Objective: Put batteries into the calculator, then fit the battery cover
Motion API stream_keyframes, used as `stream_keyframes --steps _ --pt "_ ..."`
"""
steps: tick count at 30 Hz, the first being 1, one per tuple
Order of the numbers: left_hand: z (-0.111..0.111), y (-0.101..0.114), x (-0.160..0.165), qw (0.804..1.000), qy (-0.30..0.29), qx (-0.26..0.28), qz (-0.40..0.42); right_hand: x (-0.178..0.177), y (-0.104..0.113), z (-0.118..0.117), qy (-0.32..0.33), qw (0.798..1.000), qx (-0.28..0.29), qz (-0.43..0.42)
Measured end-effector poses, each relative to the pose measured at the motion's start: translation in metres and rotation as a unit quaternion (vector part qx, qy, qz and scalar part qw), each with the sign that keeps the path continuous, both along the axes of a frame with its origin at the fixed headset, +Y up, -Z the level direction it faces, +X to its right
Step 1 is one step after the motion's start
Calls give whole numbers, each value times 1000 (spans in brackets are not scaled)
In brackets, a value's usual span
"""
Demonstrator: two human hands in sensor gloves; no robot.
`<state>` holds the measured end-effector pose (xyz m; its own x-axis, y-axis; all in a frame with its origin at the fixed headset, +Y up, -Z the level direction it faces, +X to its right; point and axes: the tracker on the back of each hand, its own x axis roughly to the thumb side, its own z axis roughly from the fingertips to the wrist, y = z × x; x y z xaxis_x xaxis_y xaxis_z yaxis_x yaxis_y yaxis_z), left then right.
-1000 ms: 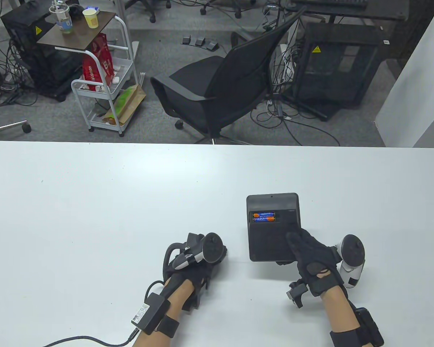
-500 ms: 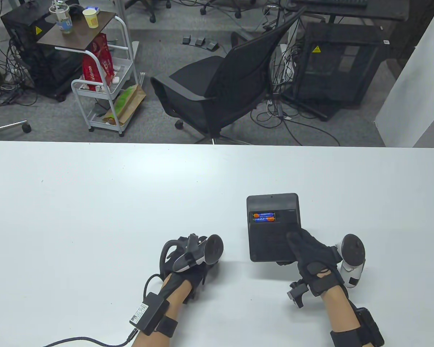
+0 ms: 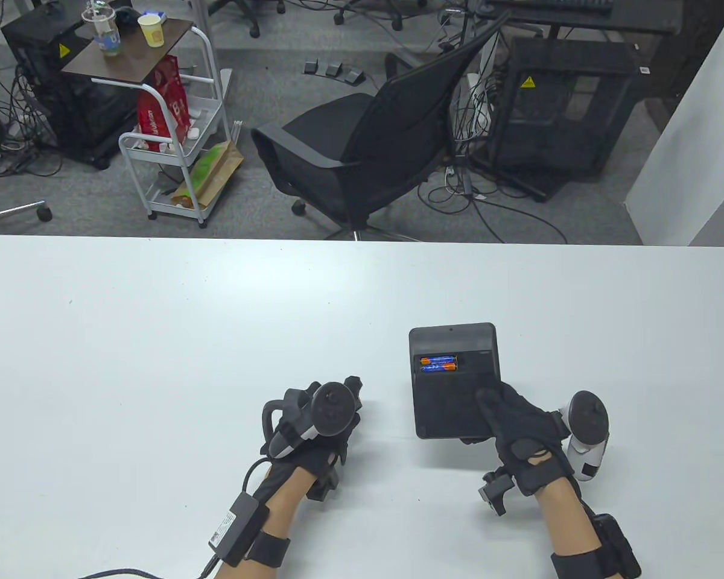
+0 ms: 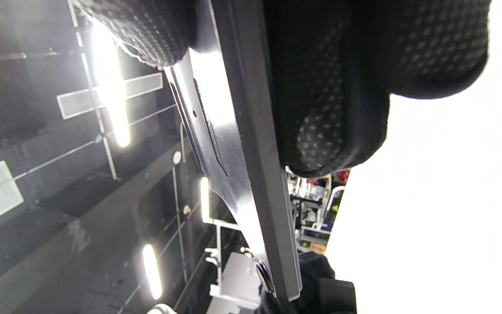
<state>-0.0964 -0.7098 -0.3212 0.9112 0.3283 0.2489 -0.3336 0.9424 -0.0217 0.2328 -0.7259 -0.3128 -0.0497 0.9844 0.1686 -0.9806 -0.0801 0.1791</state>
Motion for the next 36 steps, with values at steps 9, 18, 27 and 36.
stream_keyframes --steps 9,18,27,36 --pt "-2 8 -21 996 52 -19 73 -2 -1 0 6 1000 -1 8" --pt "0 10 -23 993 14 -27 115 -6 -2 1 14 1000 3 23" --pt "4 18 -39 979 72 30 189 -9 -4 1 21 999 -1 31" --pt "5 20 -42 973 57 9 225 -16 -7 3 28 999 -2 45"
